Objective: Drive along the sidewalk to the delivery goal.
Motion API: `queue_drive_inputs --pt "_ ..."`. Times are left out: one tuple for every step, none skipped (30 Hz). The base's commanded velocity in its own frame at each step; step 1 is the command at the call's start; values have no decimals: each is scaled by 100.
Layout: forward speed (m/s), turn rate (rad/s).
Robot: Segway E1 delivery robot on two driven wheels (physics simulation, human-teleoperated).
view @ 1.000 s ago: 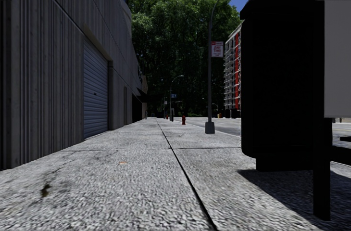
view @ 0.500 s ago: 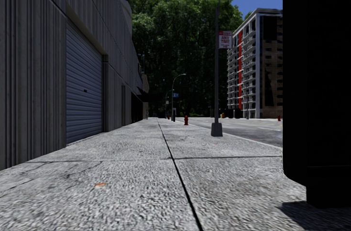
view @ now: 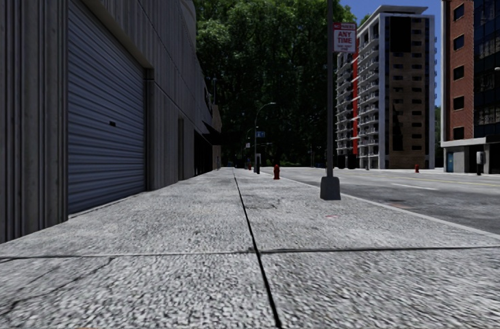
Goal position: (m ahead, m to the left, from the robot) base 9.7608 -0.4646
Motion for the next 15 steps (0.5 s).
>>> queue_drive_inputs --pt "200 0" --pt "200 0" --pt "200 0" --pt "200 0" --pt "200 0" --pt "200 0" --pt "200 0" --pt "200 0" --pt "200 0" --pt "200 0" --pt "200 0" --pt "200 0" --pt "200 0" --pt "200 0" --pt "200 0"
